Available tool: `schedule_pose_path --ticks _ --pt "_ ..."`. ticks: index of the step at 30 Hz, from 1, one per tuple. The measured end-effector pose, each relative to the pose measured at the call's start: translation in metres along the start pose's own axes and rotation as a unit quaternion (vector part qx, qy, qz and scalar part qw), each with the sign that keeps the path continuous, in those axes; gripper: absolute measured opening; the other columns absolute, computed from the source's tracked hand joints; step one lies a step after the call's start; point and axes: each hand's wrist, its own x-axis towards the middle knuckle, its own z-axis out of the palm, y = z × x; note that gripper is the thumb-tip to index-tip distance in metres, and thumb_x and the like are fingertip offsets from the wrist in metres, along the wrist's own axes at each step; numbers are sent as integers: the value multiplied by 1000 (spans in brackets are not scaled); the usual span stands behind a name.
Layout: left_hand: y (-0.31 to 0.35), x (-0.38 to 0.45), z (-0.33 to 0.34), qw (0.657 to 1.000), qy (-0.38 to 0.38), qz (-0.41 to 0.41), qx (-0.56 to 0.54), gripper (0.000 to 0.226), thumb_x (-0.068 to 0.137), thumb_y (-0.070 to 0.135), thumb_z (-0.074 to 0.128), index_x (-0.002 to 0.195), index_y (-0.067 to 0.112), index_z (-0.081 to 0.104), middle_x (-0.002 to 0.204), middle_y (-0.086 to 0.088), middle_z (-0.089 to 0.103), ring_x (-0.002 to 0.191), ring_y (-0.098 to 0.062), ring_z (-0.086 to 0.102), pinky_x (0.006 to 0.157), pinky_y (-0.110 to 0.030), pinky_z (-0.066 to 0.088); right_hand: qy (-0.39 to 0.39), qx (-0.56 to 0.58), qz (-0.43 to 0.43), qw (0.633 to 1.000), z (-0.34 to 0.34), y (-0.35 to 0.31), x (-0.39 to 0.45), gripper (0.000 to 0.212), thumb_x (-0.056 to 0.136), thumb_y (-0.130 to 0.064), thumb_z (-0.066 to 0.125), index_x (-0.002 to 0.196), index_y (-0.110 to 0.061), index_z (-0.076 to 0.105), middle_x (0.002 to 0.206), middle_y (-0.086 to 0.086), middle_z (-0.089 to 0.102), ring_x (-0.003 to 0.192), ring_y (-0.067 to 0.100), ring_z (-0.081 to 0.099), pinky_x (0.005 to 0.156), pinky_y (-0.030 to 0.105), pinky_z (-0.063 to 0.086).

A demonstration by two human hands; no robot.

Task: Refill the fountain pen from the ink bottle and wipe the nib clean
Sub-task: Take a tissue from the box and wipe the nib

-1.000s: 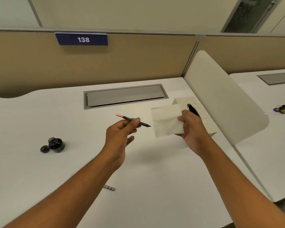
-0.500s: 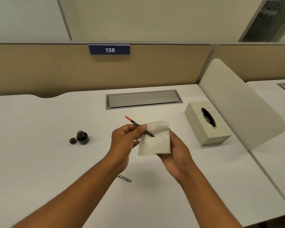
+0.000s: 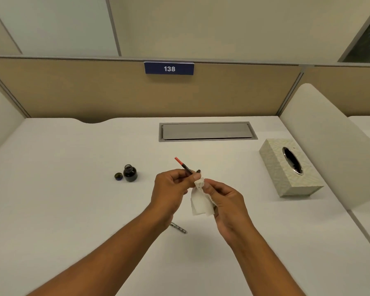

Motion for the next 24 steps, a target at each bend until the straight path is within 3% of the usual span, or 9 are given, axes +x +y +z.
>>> schedule_pose_path --ticks 2,5,10,14,18,21,24 --pt "0 -1 -7 1000 2 13 17 7 92 21 78 97 23 82 95 7 83 93 -8 78 81 -22 57 -7 28 42 999 5 4 2 13 94 -11 72 102 -14 82 107 5 82 102 22 75 81 32 59" --pt "0 -3 -20 998 7 35 50 13 94 16 76 94 29 80 95 10 83 93 -3 77 80 -14 56 -23 68 97 993 15 10 5 14 97 -12 68 104 -13 80 108 7 82 95 21 76 65 25 59" --pt "1 -8 -48 998 51 24 34 6 89 24 80 94 24 82 92 9 83 89 -5 77 75 -13 55 -3 -11 18 1000 41 23 2 12 89 -10 77 99 -15 82 99 1 84 100 21 76 82 30 58" --pt "7 -9 -71 996 88 8 7 13 85 32 84 91 21 84 87 3 82 86 -12 76 79 -23 56 0 -57 -43 997 65 26 -1 12 84 -10 82 94 -16 84 95 1 84 93 15 78 85 30 56" --pt "12 -6 -93 997 76 15 1 9 88 21 82 96 16 83 91 11 83 88 -3 77 82 -19 56 -15 1 23 1000 88 26 3 13 89 -8 77 100 -12 82 103 2 83 100 18 76 86 31 56" --pt "16 -3 -115 995 91 18 -19 7 89 18 80 96 18 82 94 7 83 90 -3 76 84 -24 56 15 53 84 995 103 30 5 12 95 -11 71 106 -12 77 113 6 79 103 23 71 81 34 57" --pt "23 -2 -139 991 106 16 -78 7 90 22 80 95 18 83 90 2 82 90 -9 75 84 -32 58 36 76 88 993 119 32 2 20 97 -10 70 117 -13 70 118 10 75 97 24 71 79 39 60"
